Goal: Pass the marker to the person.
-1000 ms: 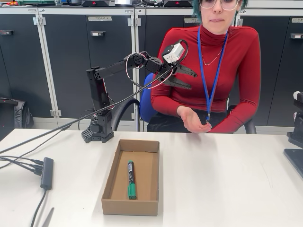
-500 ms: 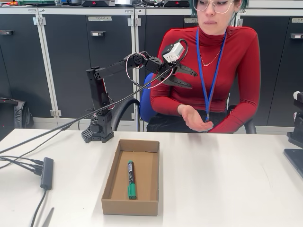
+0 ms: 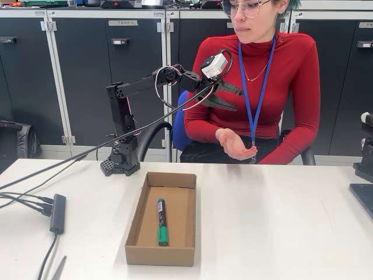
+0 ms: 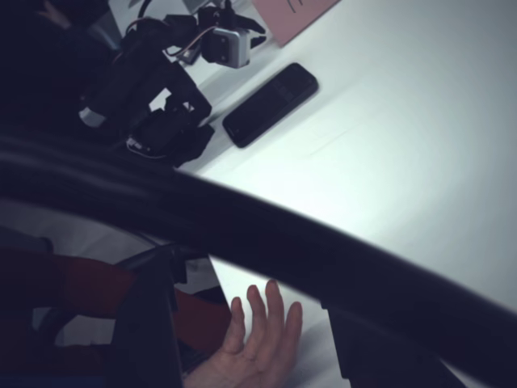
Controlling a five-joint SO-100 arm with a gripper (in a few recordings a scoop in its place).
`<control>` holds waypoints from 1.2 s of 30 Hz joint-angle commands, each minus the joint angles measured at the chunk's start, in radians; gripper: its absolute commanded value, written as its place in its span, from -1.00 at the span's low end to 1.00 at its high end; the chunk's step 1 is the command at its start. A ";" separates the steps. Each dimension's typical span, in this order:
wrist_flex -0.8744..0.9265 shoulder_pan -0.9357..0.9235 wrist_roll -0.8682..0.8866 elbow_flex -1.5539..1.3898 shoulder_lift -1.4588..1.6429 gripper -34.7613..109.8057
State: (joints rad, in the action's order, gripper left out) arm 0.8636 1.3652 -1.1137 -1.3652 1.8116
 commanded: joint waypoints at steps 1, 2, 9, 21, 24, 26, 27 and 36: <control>-0.029 -0.003 0.005 0.006 0.058 -0.06; -0.034 -0.003 0.005 -0.005 0.063 -0.06; -0.021 -0.002 0.032 -0.015 0.072 -0.06; -0.058 0.003 0.035 -0.044 0.100 -0.06; -0.066 -0.003 0.026 -0.046 0.100 -0.06; -0.069 -0.006 0.021 -0.046 0.100 -0.06; -0.069 -0.009 0.017 -0.048 0.100 -0.06; -0.075 -0.008 0.006 -0.064 0.112 -0.06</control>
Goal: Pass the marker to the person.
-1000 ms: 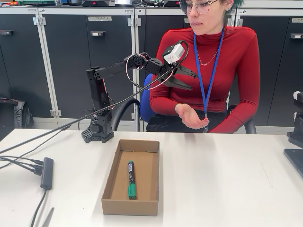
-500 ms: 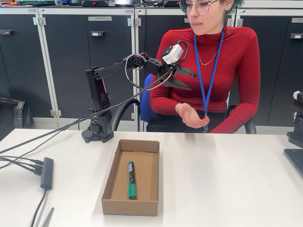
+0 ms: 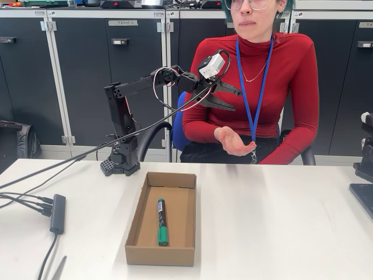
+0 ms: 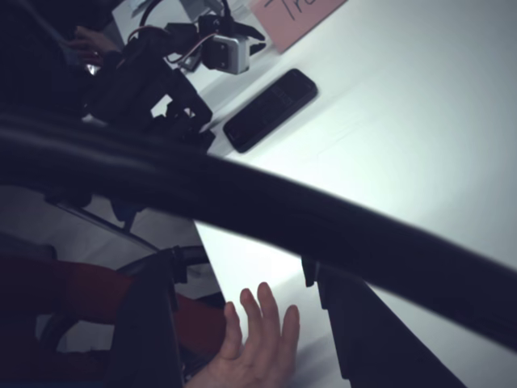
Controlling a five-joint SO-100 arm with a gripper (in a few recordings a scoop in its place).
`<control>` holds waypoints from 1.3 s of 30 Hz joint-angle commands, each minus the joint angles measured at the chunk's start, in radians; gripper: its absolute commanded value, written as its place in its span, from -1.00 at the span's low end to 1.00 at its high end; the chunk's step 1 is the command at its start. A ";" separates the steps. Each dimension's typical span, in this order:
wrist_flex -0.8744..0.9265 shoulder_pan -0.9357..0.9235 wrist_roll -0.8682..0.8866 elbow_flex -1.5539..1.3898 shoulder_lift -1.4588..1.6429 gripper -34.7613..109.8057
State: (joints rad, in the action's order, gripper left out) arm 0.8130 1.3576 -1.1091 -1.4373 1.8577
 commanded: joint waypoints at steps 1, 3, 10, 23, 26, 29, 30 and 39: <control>-0.026 0.000 0.002 0.008 0.066 -0.06; -0.026 0.000 0.003 0.008 0.064 -0.06; -0.020 -0.005 0.003 0.008 0.058 -0.06; -0.017 -0.011 0.012 0.020 0.049 -0.06; -0.023 -0.012 0.014 0.023 0.048 -0.06; -0.023 -0.015 0.014 0.028 0.043 -0.06; -0.021 -0.015 0.014 0.029 0.043 -0.06; -0.018 -0.020 0.011 0.034 0.038 -0.06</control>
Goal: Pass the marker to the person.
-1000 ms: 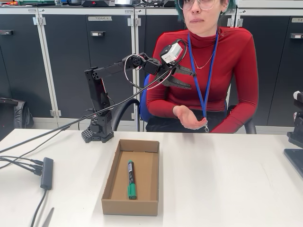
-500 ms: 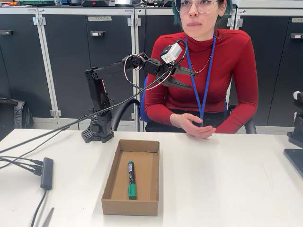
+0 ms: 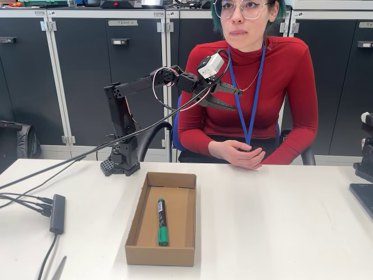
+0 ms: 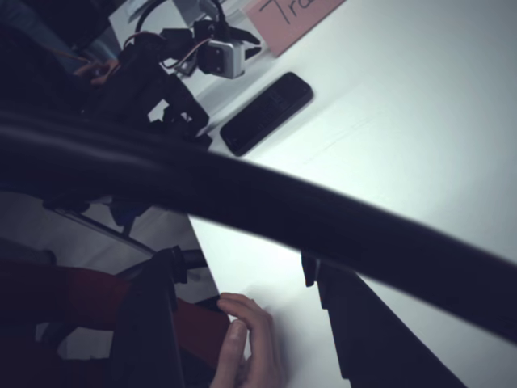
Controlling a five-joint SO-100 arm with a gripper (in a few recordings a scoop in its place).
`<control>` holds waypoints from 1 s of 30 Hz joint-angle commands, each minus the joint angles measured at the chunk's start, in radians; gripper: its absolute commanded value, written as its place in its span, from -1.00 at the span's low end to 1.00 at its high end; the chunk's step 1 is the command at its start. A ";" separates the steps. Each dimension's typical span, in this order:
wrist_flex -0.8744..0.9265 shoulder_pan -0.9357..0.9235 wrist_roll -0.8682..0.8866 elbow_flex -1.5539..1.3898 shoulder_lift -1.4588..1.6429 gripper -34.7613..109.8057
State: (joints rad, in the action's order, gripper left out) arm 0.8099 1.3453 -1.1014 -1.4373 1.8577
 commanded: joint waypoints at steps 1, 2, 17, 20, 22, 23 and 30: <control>-0.015 -0.008 0.003 0.034 0.038 -0.06; -0.017 -0.008 0.003 0.034 0.038 -0.06; -0.029 0.000 0.028 0.031 0.052 -0.06; -0.035 0.002 0.038 0.035 0.049 -0.06; -0.035 0.000 0.041 0.035 0.049 -0.06; -0.035 -0.003 0.041 0.034 0.049 -0.06; -0.025 -0.018 0.049 0.032 0.046 -0.06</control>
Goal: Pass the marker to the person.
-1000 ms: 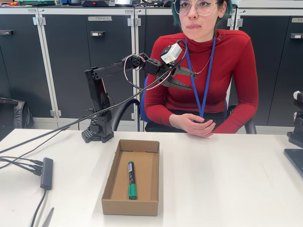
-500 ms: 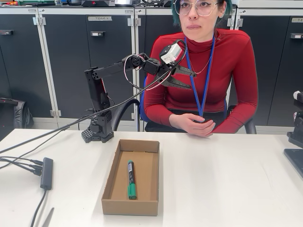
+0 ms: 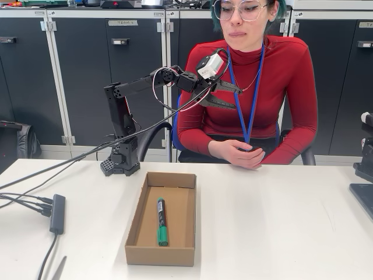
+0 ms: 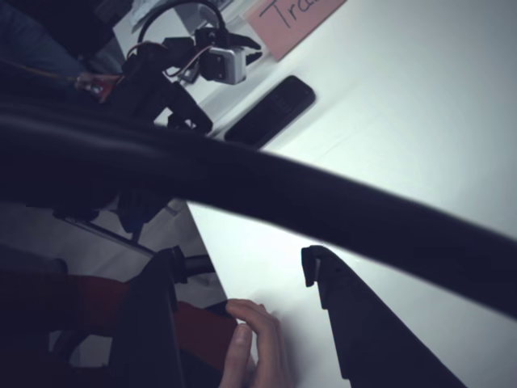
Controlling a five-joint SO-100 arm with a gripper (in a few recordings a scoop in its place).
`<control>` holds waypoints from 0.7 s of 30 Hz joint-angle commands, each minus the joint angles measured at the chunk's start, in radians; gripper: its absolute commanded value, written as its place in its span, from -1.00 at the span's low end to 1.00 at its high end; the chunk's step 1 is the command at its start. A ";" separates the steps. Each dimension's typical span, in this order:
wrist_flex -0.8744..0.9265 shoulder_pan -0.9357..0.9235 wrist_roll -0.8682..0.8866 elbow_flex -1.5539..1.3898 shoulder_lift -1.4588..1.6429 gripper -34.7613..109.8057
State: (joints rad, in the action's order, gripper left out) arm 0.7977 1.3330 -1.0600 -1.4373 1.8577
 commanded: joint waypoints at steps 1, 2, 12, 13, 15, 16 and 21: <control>-0.008 -0.006 0.011 0.032 0.046 -0.06; -0.005 -0.008 0.014 0.032 0.046 -0.06; 0.018 -0.009 0.028 0.031 0.048 -0.06; 0.017 -0.009 0.028 0.031 0.048 -0.06; 0.015 -0.009 0.028 0.031 0.048 -0.06; 0.015 -0.009 0.028 0.031 0.048 -0.06; 0.015 -0.009 0.028 0.031 0.049 -0.06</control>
State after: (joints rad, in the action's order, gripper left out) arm 0.8161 1.3300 -1.0385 -1.4373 1.8577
